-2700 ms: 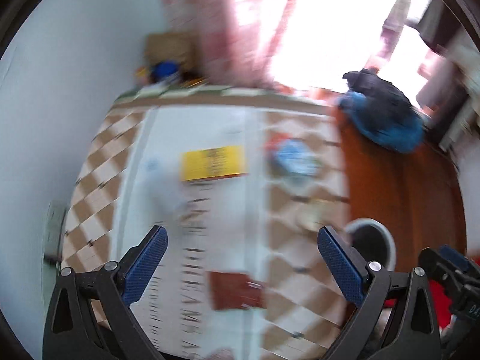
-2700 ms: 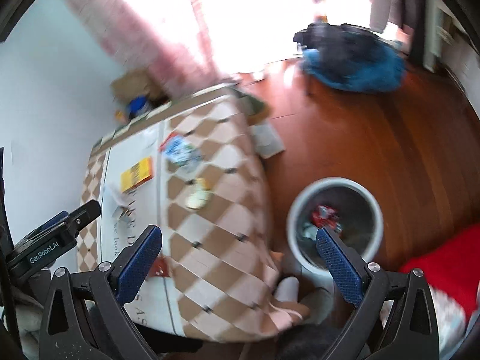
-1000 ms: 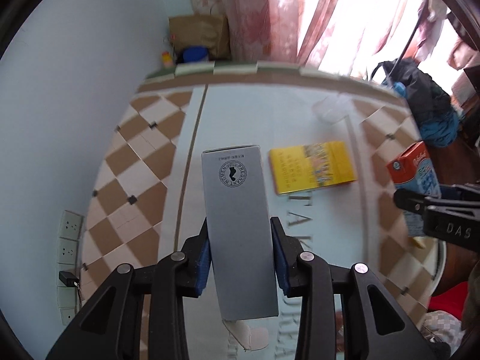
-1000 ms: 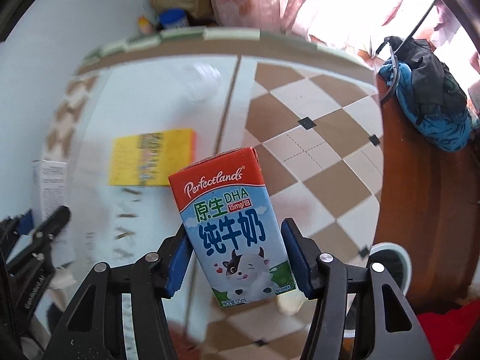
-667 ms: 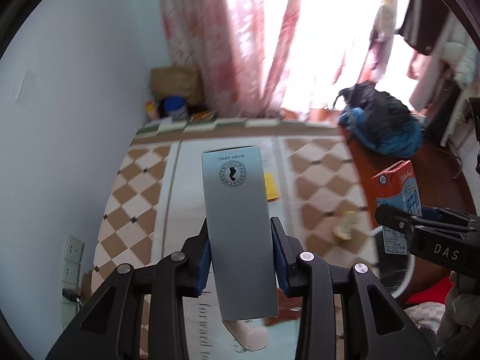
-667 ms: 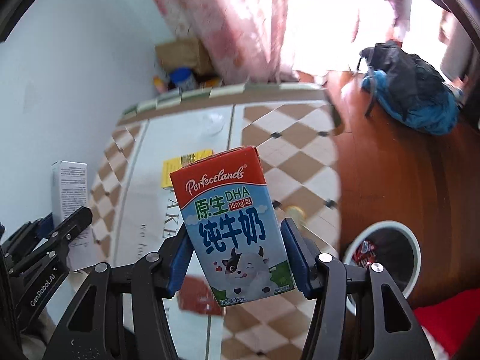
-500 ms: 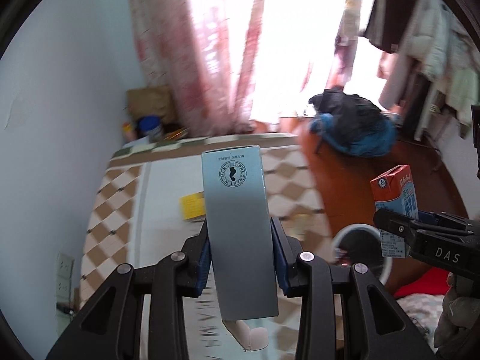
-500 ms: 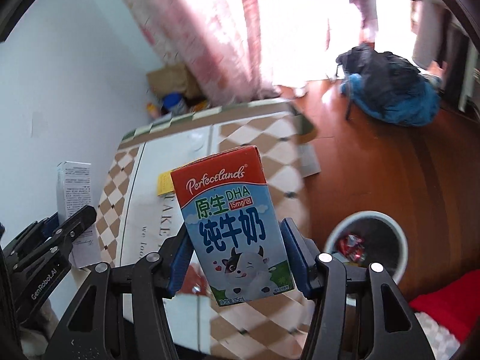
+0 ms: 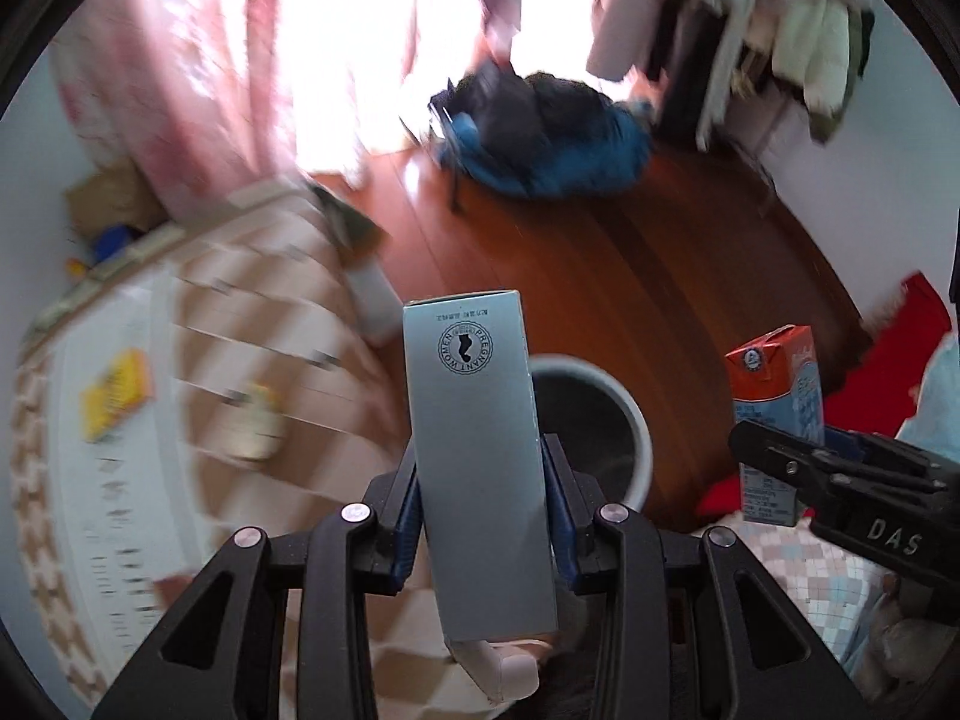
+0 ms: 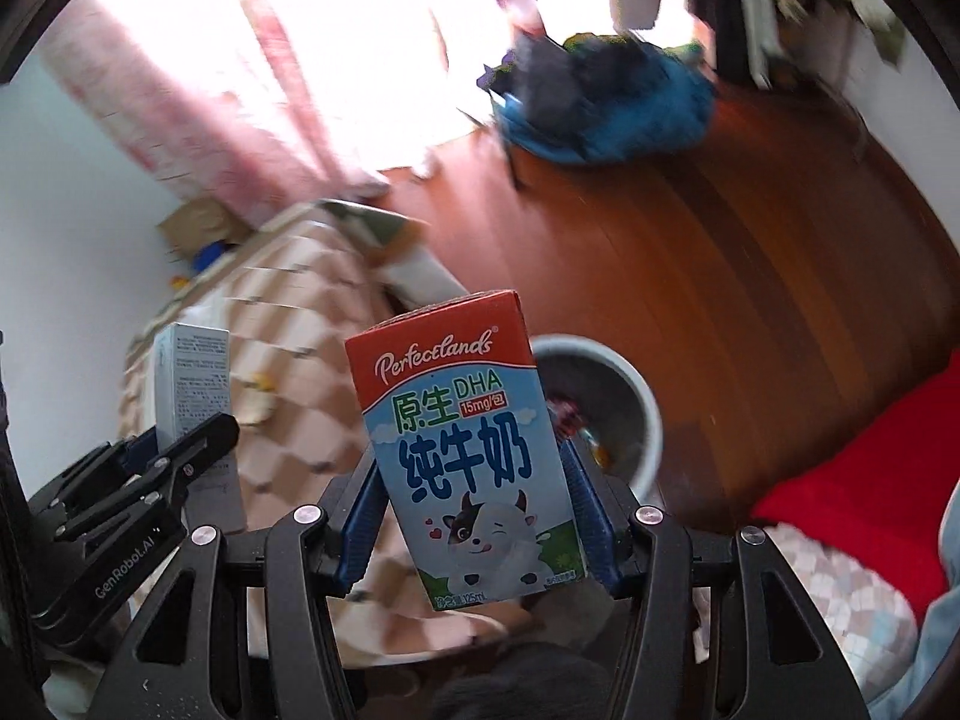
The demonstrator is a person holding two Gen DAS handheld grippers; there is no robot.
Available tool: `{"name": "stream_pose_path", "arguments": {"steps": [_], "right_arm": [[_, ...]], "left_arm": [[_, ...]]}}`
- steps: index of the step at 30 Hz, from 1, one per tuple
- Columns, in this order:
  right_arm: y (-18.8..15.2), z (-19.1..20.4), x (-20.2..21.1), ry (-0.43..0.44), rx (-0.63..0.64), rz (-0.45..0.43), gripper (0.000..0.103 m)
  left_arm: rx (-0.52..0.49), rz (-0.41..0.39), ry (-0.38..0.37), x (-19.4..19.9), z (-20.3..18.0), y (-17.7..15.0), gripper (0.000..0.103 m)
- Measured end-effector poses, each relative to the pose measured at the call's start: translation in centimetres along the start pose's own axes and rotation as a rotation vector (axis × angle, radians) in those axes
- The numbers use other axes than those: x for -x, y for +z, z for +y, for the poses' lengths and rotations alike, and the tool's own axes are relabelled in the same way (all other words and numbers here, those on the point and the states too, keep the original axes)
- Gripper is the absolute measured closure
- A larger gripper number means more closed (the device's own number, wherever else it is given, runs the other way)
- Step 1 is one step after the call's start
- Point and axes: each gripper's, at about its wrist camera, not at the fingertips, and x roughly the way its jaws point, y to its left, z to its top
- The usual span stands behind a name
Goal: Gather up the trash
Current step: 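Carry the grey box and milk carton with both tools over the bin, then open both tools to drop the grey box and carton into the bin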
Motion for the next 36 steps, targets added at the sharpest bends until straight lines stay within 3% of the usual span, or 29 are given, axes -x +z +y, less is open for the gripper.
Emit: {"name": "stream_pose_path", "arguments": {"steps": [5,11,12,13,15,16,18,19,21,23,27,36], "right_arm": [[-0.4,-5.3,-7.3,-0.026,-0.068,0.142,0.045],[-1.0,-9.2,-14.3,-0.038,-0.131,0.254,0.045],[-1.0,-9.5,-15.1,-0.039,-0.140,0.269,0.045],[-1.0,-9.8,-16.1,-0.042,-0.147,0.283,0.044],[-0.9,-10.2,-18.1,-0.031,-0.150,0.321,0.044],[-0.9,-10.3,-19.0,-0.033,-0.154,0.338,0.043],[-1.1,-10.3,-19.8,-0.037,-0.159,0.356,0.035],[-1.1,-10.3,-20.3,-0.038,-0.161,0.358,0.024],[-0.9,-10.2,-20.6,-0.048,-0.156,0.362,0.016],[-1.1,-9.9,-20.6,-0.064,-0.148,0.367,0.001],[-1.2,-9.8,-19.4,-0.110,-0.124,0.356,0.000],[-1.8,-8.6,-13.7,-0.168,-0.102,0.281,0.000]], "left_arm": [[-0.021,0.165,-0.066,-8.1,-1.8,1.4,0.069],[0.013,0.301,-0.091,-14.4,-3.0,1.8,0.065],[0.022,0.321,-0.086,-15.1,-3.0,1.7,0.049],[0.031,0.336,-0.082,-15.7,-3.0,1.7,0.026],[0.055,0.357,-0.075,-16.4,-2.8,1.3,0.011],[0.059,0.365,-0.065,-16.7,-2.6,1.1,0.011],[0.059,0.372,-0.039,-16.9,-2.4,0.6,0.011],[0.057,0.372,-0.026,-16.8,-1.9,0.5,0.011],[0.050,0.354,0.022,-16.3,-1.6,0.4,0.010],[0.047,0.326,0.057,-15.7,-1.3,0.4,0.010],[0.037,0.259,0.128,-14.0,-0.7,0.6,0.010],[0.032,0.193,0.158,-9.9,-0.9,-0.8,0.010]]}}
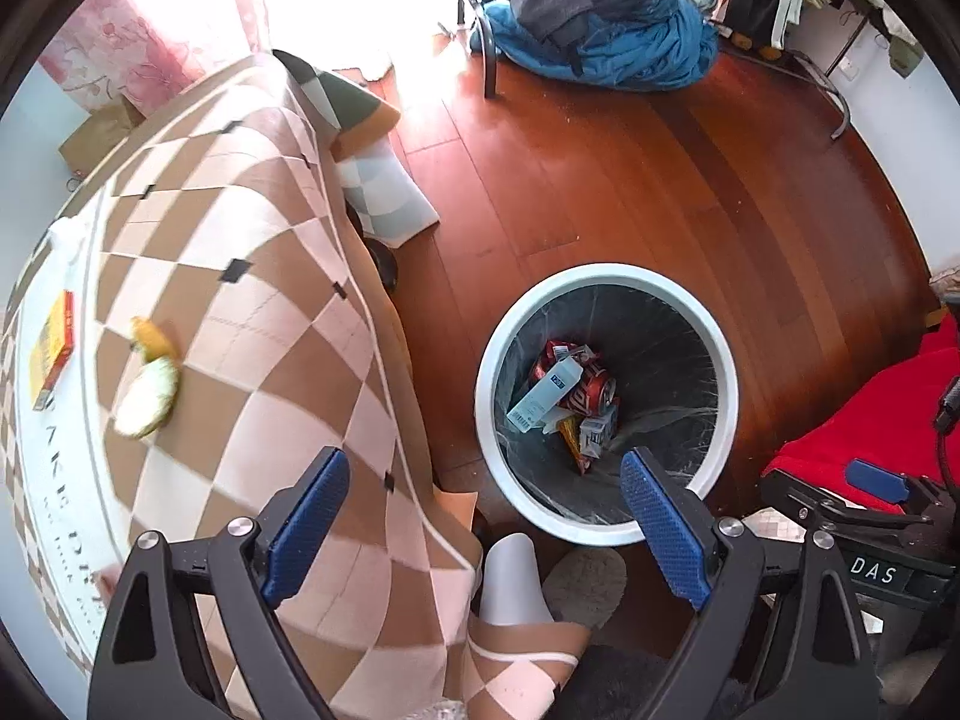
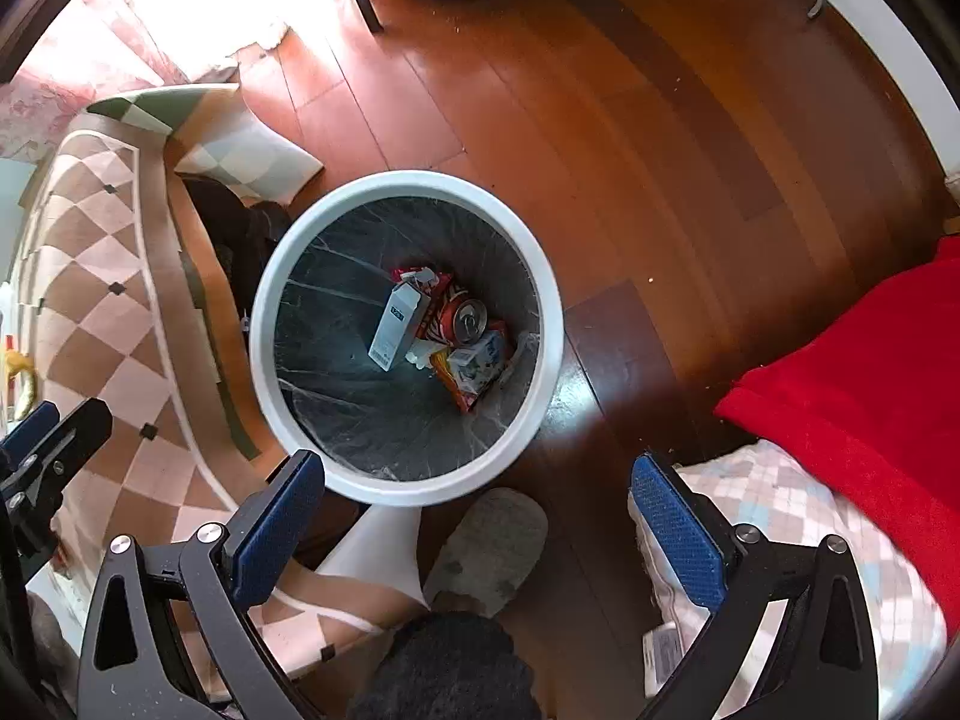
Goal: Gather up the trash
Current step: 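Move both open tools back toward the table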
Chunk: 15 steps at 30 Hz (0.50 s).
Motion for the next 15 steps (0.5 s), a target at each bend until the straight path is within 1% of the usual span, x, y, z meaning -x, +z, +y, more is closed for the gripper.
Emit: {"name": "stream_pose_path", "arguments": {"steps": [6,15], "right_arm": [[-1.7,0.1,3.8,0.000,-0.001,-0.049,0.000],[-5.2,1.1,11.1,-0.014,0.004,-0.178,0.000]], "left_arm": [[0.002,-0.042,-0.003,3.5,0.2,-1.3,0.010],[-0.017,-0.130,-0.023,9.8,0.3,-3.4,0.010]]}}
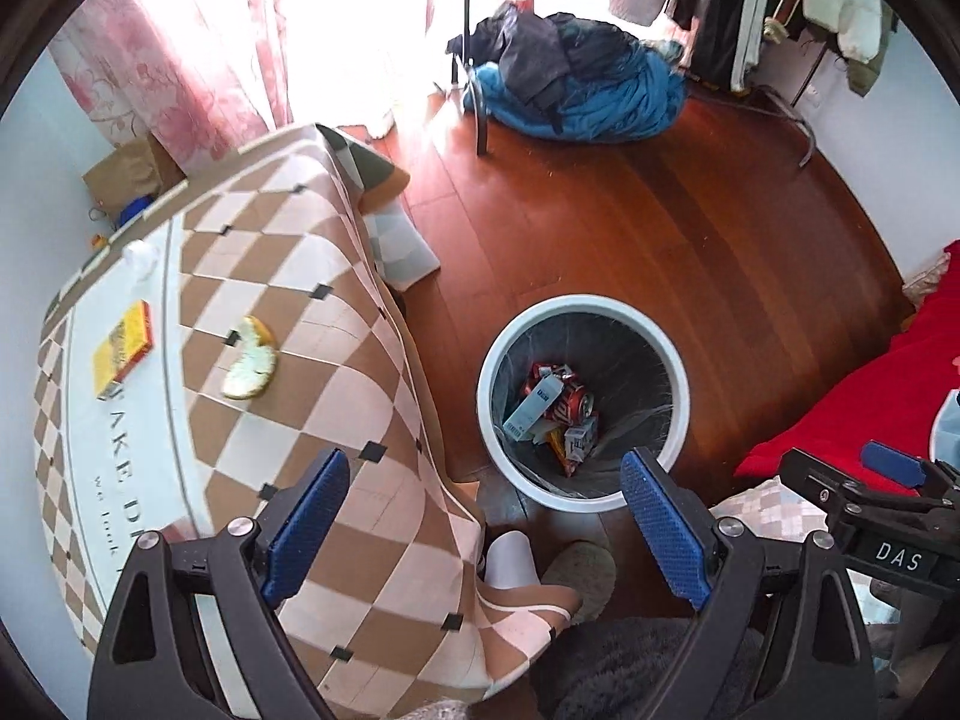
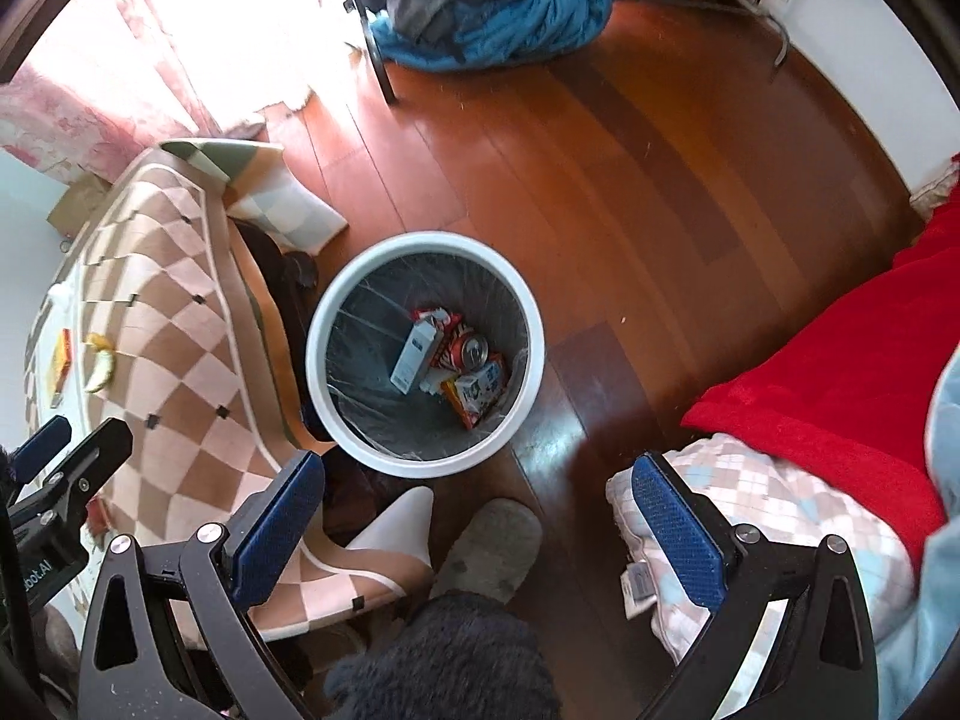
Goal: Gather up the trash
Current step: 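Move both open tools back toward the table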
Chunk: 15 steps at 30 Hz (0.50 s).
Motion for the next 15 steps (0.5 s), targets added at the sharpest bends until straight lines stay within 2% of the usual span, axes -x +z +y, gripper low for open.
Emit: {"name": "stream_pose_path", "arguments": {"steps": [6,10,12,15], "right_arm": [[-1.3,1.0,4.7,0.023,-0.012,-0.073,0.000],[-2.1,2.2,7.9,0.055,-0.026,-0.127,0.000],[-2.5,3.4,9.5,0.062,-0.016,-0.161,0.000],[-2.9,5.8,10.9,0.102,0.009,-0.182,0.000]], "left_arm": [[0.010,-0.062,-0.025,4.0,0.8,-0.7,0.010],[0.024,-0.091,0.010,6.4,2.0,-1.0,0.011],[0.041,-0.114,0.038,7.6,3.1,-1.1,0.010],[0.094,-0.129,0.029,8.7,6.3,-1.5,0.010]]}}
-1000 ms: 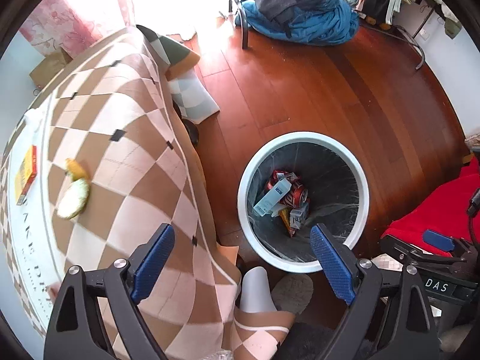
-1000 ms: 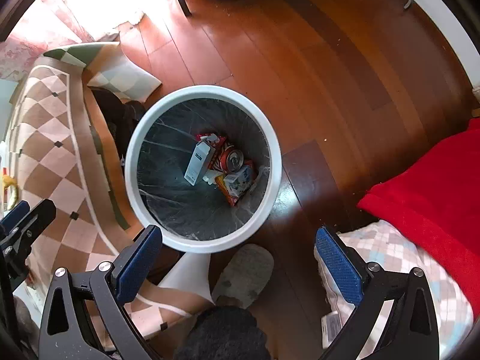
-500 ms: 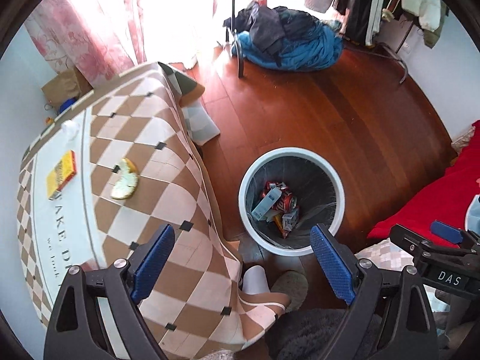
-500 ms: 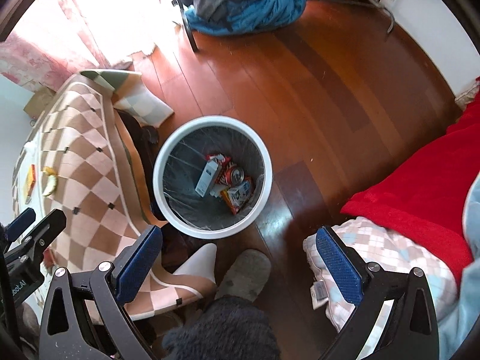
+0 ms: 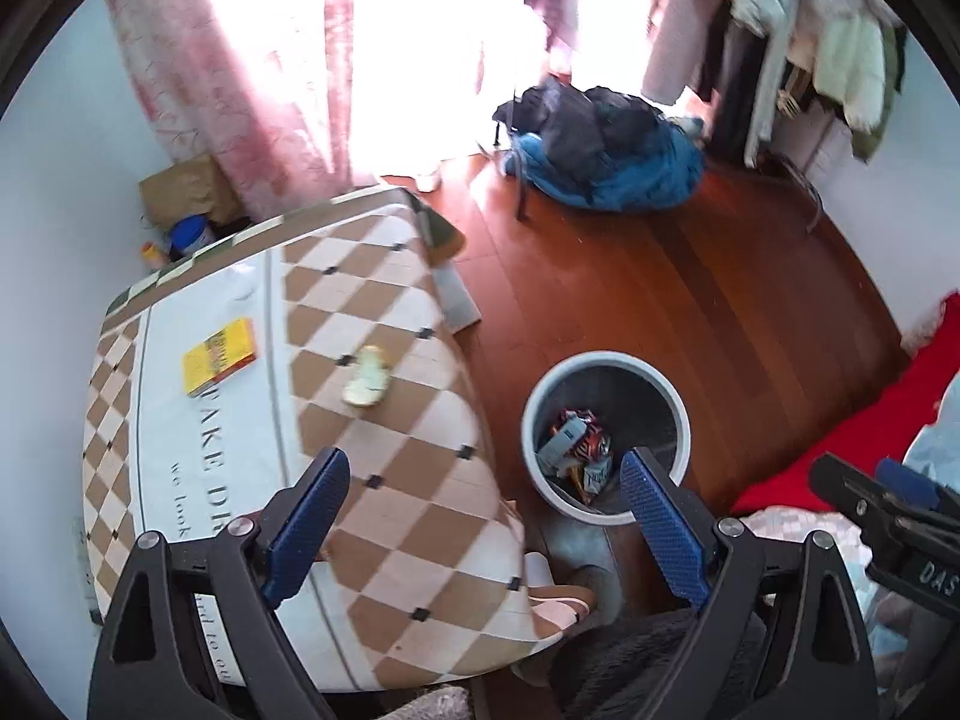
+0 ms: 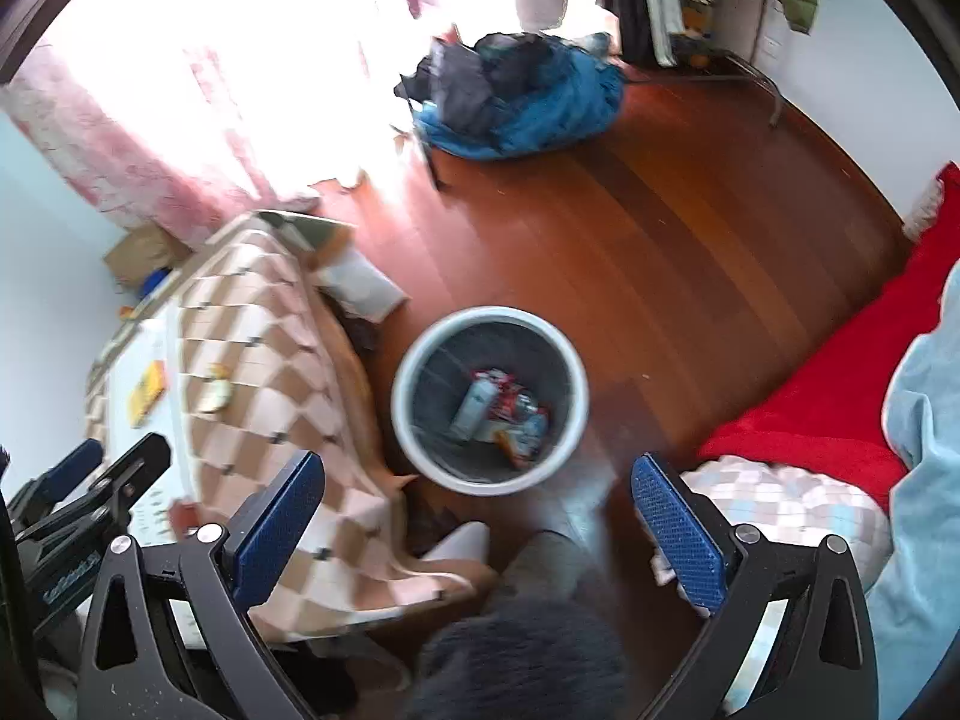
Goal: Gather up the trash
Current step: 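Move both open tools back toward the table, then grasp the red wrapper with the left tool while the right tool grasps the orange peel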
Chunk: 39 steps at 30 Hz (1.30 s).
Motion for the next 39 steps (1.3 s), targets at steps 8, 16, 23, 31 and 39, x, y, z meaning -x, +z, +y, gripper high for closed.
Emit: {"name": "stream_pose_path", "arguments": {"steps": [8,16,23,31,39], "right_arm": [[-0.8,11.8,-4.7,0.138,0.155,0.091,0.000],[0.5,22.5,-16.2,0.195,0.208,0.236,0.000],[2.5,26.4,-24.1,0.118,0.236,0.263,0.030],[1.9,27.8,-24.9,0.135,0.317,0.201,0.092],[-4.4,21.7,-19.1,0.222,0.292,0.248,0.093]], "left_arm": [[0.143,0.067,0.179,-3.2,13.2,-2.7,0.010],[0.327,0.214,0.318,-10.6,26.2,-6.8,0.010],[0.336,0.269,0.355,-15.0,30.2,-8.3,0.010],[0.231,0.256,0.356,-15.4,29.1,-8.1,0.010],[-0.206,0.193,0.138,-11.4,21.7,-9.7,0.010]]}}
